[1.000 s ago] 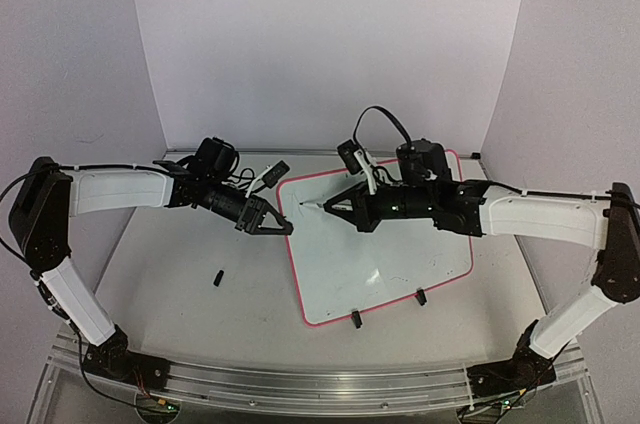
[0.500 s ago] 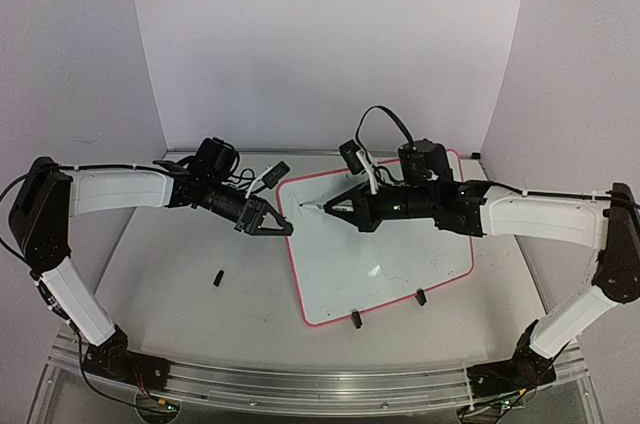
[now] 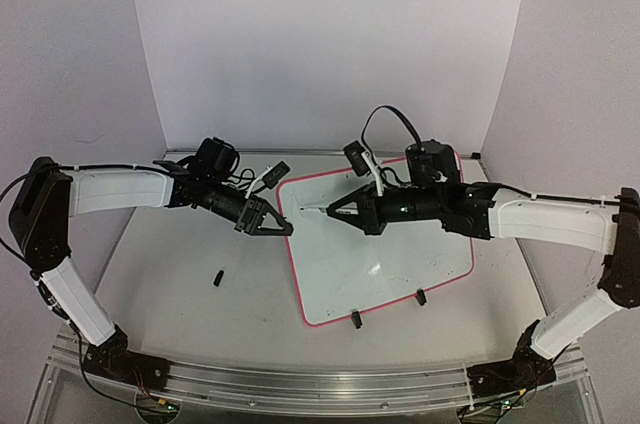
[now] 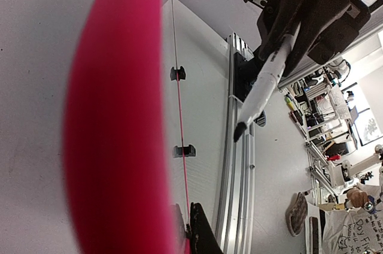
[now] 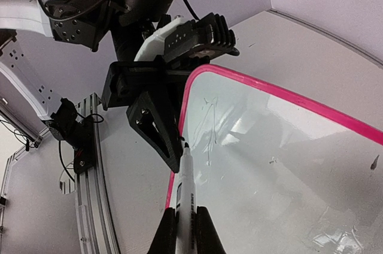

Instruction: Write a sentence on the whiteboard

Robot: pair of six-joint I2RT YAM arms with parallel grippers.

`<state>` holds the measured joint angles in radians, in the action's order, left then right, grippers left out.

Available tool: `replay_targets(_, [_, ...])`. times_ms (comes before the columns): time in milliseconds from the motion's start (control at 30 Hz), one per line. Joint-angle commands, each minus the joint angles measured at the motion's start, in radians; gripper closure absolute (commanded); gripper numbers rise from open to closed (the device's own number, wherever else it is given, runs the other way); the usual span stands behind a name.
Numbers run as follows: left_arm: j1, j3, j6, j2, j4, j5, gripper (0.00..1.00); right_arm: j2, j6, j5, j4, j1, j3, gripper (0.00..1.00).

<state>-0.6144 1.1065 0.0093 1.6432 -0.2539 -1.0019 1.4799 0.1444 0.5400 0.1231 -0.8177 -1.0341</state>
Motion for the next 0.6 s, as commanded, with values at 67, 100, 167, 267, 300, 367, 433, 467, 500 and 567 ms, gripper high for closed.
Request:
replay_targets(67, [-0.015,0.024,0.060,-0.013,-0.036,-0.005,1.00,0.029,-0.013,-0.024,-0.010,0.004,-0.009,1.00])
replay_targets(100, [-0.015,0.024,0.060,-0.014,-0.036,-0.005,1.00,0.034,-0.015,-0.026,-0.010,0.004,-0.012,1.00])
replay_targets(167, [-0.015,0.024,0.060,-0.014,-0.036,-0.005,1.00,0.042,-0.016,-0.035,-0.012,0.004,-0.016,1.00])
replay_targets(267, [-0.015,0.024,0.060,-0.012,-0.035,-0.006,1.00,0.056,-0.017,-0.050,-0.016,0.004,-0.025,1.00])
replay_targets(300, [-0.015,0.025,0.060,-0.012,-0.036,-0.006,1.00,0.059,-0.017,-0.053,-0.016,0.004,-0.028,1.00])
replay_targets(367, [-0.015,0.025,0.060,-0.012,-0.036,-0.008,1.00,0.063,-0.018,-0.067,-0.016,0.004,-0.032,1.00])
replay_targets(433, [-0.015,0.024,0.060,-0.012,-0.036,-0.007,1.00,0.063,-0.019,-0.090,-0.017,0.004,-0.036,1.00])
replay_targets(467, [-0.015,0.024,0.060,-0.012,-0.035,-0.007,1.00,0.063,-0.018,-0.101,-0.017,0.004,-0.037,1.00])
replay_targets(500, [-0.015,0.024,0.060,-0.013,-0.035,-0.007,1.00,0.063,-0.017,-0.110,-0.016,0.004,-0.039,1.00])
replay_targets(567, [-0.015,0.025,0.061,-0.012,-0.035,-0.009,1.00,0.063,-0.017,-0.123,-0.015,0.004,-0.045,1.00])
